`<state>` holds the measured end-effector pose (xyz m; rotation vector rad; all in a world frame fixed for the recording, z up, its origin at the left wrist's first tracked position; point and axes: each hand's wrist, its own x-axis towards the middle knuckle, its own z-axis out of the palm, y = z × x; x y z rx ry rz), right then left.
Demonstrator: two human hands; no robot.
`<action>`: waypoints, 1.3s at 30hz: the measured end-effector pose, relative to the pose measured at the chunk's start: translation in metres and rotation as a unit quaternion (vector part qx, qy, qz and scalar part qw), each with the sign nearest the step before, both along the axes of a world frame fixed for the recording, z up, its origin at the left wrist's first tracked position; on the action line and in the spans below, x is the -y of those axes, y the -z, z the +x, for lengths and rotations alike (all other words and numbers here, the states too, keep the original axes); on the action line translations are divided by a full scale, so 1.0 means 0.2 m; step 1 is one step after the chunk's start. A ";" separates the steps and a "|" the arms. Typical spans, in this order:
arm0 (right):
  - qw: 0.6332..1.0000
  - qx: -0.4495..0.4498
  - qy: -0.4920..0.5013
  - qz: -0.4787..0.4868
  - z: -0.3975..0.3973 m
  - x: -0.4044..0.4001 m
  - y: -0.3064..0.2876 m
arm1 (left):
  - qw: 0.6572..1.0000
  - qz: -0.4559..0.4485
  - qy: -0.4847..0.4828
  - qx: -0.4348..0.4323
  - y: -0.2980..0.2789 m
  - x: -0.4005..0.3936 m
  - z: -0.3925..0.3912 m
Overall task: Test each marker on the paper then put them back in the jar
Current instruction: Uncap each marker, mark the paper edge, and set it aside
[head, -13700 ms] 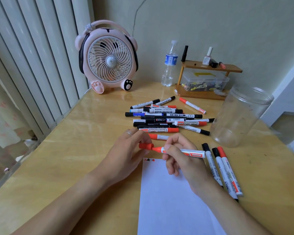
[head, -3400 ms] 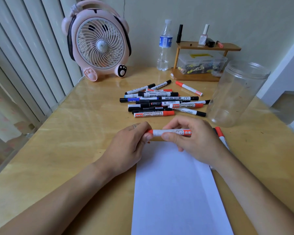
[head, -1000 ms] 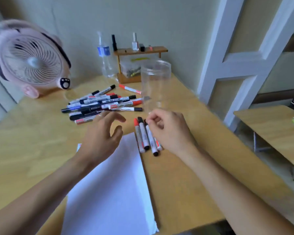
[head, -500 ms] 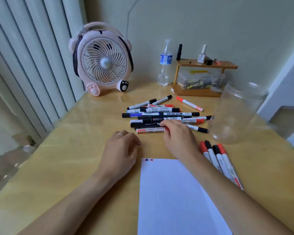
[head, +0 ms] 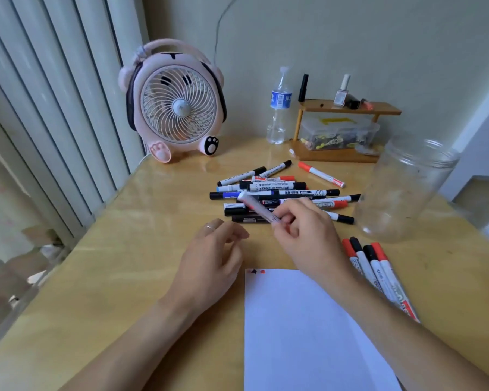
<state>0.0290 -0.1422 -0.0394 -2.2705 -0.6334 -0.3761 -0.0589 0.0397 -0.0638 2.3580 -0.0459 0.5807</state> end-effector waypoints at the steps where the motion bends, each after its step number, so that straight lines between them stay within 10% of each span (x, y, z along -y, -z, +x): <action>1: 0.994 -0.073 -0.006 0.080 -0.05 0.00 -0.02 | 0.999 0.000 0.033 -0.004 -0.01 0.02 -0.01; 4: 0.916 -0.284 -0.072 0.276 -0.18 0.01 -0.06 | 0.991 0.004 0.134 -0.016 -0.01 0.09 -0.02; 11: 0.855 -0.327 -0.084 0.393 -0.16 0.19 -0.01 | 0.992 0.060 0.107 -0.004 0.01 0.05 -0.02; 14: 0.897 -0.310 -0.125 0.289 -0.11 0.26 -0.03 | 0.993 0.070 0.098 0.002 0.01 0.02 -0.02; 17: 0.986 -0.098 -0.135 0.005 -0.11 0.26 -0.04 | 0.990 0.105 0.093 0.012 0.04 0.04 -0.01; 21: 0.964 0.010 -0.132 -0.231 -0.17 0.13 -0.01 | 0.984 0.145 0.099 0.041 0.06 0.07 0.03; 34: 0.947 0.007 -0.110 -0.303 -0.21 0.15 -0.11 | 0.971 0.213 0.083 0.070 0.00 0.04 0.02; 39: 0.983 -0.100 -0.111 -0.110 -0.16 0.19 -0.04 | 0.984 0.174 0.019 -0.001 0.05 -0.08 0.04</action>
